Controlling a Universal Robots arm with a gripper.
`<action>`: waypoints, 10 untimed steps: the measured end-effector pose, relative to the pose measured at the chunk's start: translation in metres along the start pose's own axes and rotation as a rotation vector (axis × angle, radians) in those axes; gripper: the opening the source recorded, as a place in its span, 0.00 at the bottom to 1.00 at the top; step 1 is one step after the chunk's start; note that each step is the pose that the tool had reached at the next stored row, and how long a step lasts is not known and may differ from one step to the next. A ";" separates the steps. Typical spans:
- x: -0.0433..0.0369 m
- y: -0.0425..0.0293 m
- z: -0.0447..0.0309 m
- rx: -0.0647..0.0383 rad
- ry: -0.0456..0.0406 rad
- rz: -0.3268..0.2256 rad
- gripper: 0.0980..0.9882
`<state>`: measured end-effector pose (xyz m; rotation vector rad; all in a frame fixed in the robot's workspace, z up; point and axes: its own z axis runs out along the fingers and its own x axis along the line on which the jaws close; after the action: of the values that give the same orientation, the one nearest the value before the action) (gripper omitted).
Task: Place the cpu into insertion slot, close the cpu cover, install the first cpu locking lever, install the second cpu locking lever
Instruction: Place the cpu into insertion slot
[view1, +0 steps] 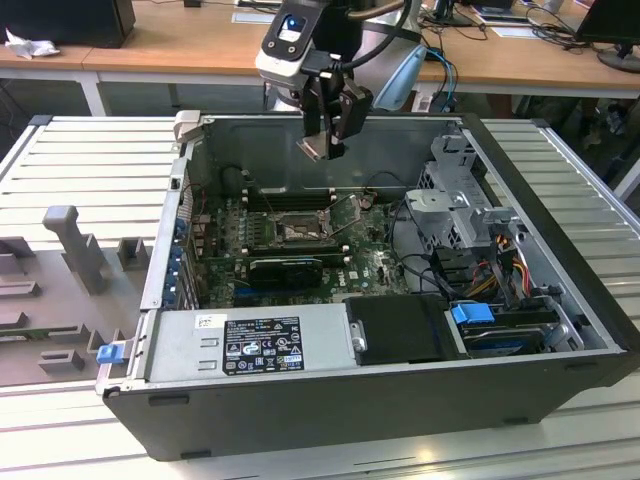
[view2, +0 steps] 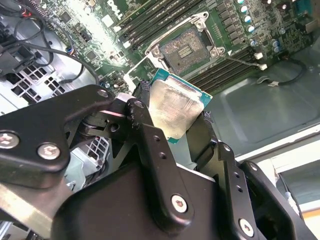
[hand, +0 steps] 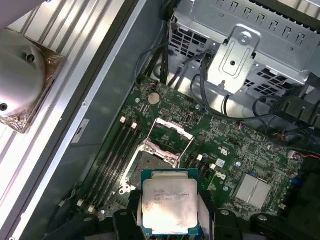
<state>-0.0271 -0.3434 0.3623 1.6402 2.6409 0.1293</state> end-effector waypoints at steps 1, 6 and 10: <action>0.0000 -0.0001 0.0006 0.000 0.0000 0.000 0.49; 0.0000 -0.0003 0.0032 0.000 -0.0001 0.001 0.49; -0.0001 -0.0004 0.0049 0.000 -0.0001 0.001 0.49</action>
<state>-0.0271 -0.3434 0.3574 1.6417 2.6399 0.1293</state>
